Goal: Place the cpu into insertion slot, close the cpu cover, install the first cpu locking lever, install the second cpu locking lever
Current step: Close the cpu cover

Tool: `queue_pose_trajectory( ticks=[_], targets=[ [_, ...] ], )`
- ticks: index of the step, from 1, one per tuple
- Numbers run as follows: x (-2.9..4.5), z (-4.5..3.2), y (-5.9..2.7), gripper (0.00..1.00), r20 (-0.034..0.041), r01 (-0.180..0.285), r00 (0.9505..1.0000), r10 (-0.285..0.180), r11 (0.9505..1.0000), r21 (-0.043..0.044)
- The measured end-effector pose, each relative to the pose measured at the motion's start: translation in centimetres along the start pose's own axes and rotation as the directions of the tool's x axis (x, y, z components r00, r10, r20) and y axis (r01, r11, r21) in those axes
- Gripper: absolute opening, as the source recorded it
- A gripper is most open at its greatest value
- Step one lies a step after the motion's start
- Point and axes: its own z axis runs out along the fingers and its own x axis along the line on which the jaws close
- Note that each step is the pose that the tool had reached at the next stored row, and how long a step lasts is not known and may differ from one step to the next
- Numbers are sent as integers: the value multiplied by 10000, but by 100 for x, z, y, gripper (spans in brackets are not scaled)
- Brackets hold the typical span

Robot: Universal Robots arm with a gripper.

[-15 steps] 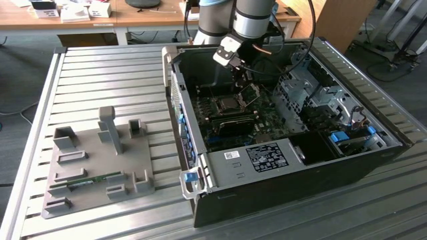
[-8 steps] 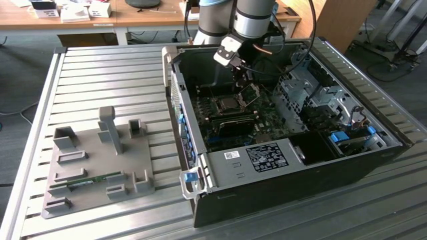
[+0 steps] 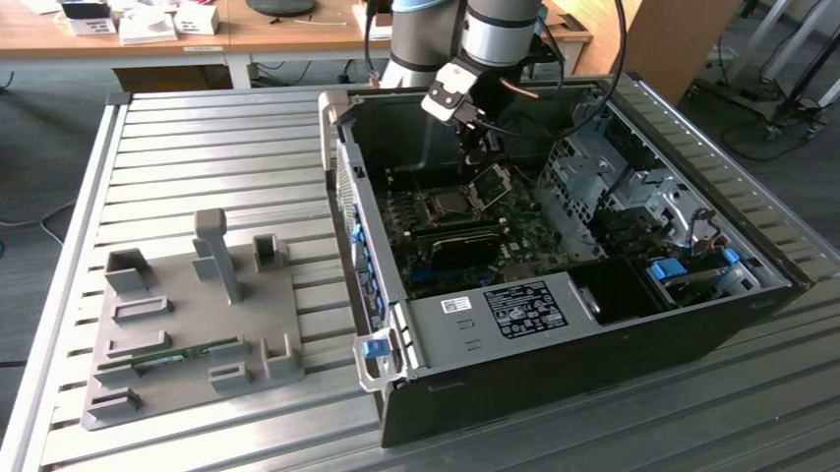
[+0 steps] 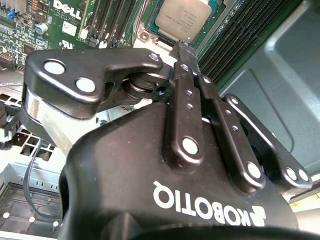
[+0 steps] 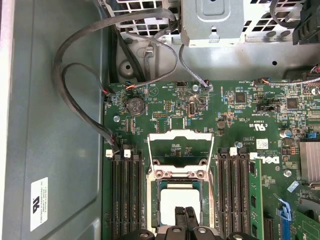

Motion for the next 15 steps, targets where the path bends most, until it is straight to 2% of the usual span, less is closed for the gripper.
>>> queue_pose_trajectory(
  ticks=[15],
  targets=[
    [1,-43,2,11,-13,0,10000,0,10000,-1]
  ],
)
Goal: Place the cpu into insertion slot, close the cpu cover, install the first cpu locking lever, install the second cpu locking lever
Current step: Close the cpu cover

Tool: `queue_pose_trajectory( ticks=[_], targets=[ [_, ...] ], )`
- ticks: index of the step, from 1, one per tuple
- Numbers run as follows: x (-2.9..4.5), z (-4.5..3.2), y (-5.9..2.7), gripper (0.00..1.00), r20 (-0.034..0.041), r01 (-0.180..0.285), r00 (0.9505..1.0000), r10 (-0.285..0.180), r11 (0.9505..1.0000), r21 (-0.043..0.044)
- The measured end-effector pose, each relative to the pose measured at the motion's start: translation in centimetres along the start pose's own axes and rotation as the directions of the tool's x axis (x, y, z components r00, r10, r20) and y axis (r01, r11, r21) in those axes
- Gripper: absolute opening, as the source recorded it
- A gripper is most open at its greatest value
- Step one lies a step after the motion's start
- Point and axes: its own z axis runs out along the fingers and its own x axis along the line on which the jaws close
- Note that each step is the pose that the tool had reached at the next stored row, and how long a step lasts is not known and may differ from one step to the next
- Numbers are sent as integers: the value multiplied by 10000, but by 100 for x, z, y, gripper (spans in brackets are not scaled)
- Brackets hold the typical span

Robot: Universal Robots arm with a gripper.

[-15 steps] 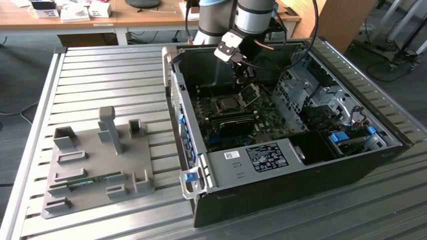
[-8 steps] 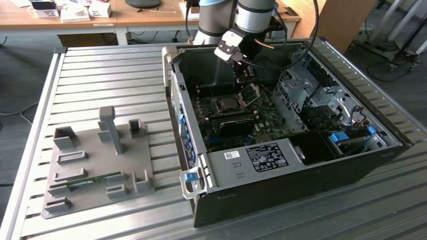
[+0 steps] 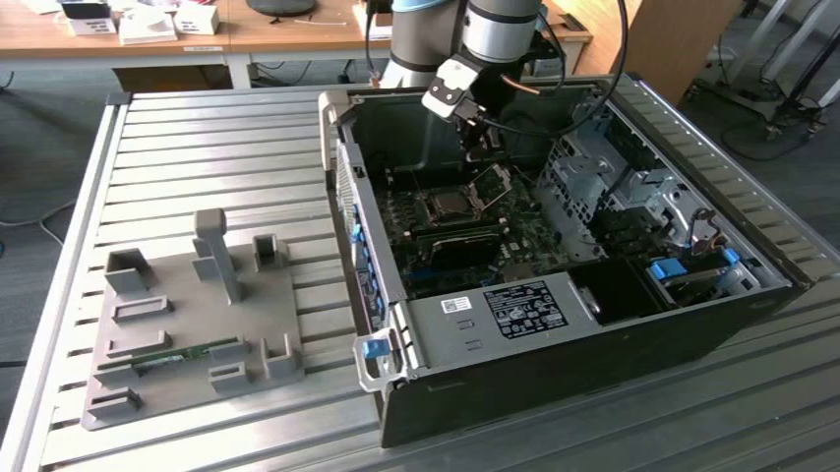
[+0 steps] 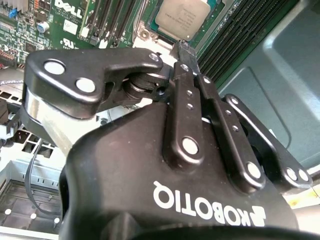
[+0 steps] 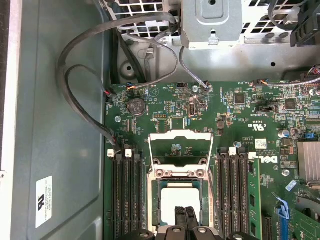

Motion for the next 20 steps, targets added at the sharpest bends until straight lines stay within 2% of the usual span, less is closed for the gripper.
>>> queue_pose_trajectory(
  ticks=[5,17,20],
  targets=[
    [1,3,65,11,3,1,10000,-1,10000,2],
    [13,26,365,11,2,0,10000,0,10000,1],
    [20,34,468,11,2,1,10000,-1,10000,1]
  ],
)
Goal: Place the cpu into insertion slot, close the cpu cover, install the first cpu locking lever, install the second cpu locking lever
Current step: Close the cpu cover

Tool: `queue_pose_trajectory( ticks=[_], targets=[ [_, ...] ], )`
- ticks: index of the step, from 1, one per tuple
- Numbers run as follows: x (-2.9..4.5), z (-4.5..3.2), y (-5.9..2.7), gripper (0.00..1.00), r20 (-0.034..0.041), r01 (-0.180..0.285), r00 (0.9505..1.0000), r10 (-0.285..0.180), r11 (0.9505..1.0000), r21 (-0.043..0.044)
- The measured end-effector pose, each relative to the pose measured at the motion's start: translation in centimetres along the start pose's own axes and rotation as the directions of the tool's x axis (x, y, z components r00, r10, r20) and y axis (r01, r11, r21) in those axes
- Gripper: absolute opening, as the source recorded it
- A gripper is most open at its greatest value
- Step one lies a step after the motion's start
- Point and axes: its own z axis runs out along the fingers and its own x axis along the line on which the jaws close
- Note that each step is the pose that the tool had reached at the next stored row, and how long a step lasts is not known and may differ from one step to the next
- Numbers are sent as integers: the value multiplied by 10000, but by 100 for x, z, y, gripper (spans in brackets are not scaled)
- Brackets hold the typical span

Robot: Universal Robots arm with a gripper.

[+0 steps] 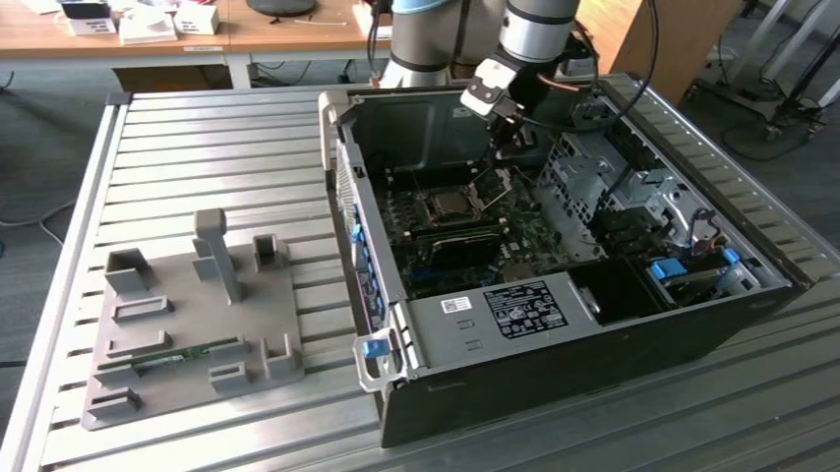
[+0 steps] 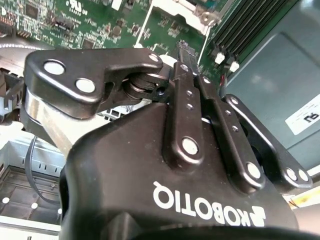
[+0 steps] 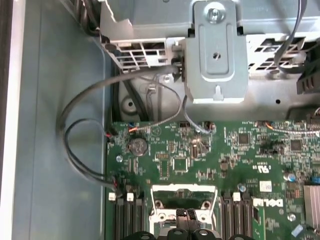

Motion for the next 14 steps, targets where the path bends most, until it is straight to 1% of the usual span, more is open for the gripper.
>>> queue_pose_trajectory(
  ticks=[2,7,10,12,14],
  targets=[
    [1,1,23,11,1,0,10000,0,10000,0],
    [2,2,27,11,0,-1,10000,1,10000,0],
    [3,6,47,11,-1,0,10000,0,10000,0],
    [7,12,81,11,-1,0,10000,0,10000,-1],
    [11,18,137,11,0,0,10000,0,10000,0]
  ],
)
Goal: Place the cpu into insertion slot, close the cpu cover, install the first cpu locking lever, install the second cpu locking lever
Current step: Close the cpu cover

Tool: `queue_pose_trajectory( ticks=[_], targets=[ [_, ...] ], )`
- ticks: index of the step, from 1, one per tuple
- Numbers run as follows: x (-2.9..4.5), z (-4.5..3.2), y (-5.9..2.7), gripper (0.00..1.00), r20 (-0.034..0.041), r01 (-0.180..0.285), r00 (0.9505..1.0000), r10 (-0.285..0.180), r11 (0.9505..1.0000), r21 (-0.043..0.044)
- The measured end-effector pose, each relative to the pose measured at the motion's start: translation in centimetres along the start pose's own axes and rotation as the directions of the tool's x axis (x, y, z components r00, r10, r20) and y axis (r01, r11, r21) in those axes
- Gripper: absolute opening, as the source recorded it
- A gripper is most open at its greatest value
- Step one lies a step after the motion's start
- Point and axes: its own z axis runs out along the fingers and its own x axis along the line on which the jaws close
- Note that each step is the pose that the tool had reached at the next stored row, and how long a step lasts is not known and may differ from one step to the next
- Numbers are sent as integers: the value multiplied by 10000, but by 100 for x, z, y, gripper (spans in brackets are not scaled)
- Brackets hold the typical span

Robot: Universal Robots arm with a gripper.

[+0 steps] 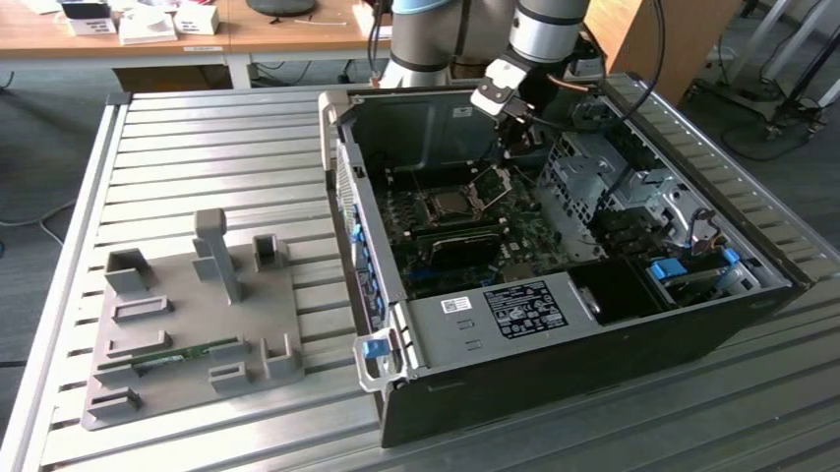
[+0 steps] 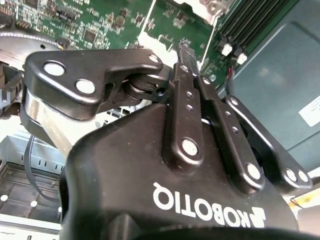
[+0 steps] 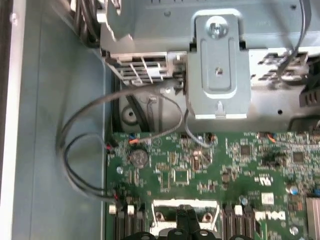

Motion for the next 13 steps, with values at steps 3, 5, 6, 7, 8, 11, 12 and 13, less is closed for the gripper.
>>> queue_pose_trajectory(
  ticks=[3,5,6,7,8,11,12,13],
  targets=[
    [7,8,84,11,0,-1,10000,1,10000,0],
    [12,13,140,11,0,0,10000,0,10000,0],
    [15,15,166,11,0,0,10000,0,10000,0],
    [17,18,189,11,-1,0,10000,0,10000,0],
    [18,19,204,11,-1,0,10000,0,10000,0],
    [19,25,221,11,-2,0,10000,0,10000,-1],
    [20,31,227,11,-3,0,10000,0,10000,0],
    [20,37,234,11,-2,0,10000,0,10000,-1]
  ],
)
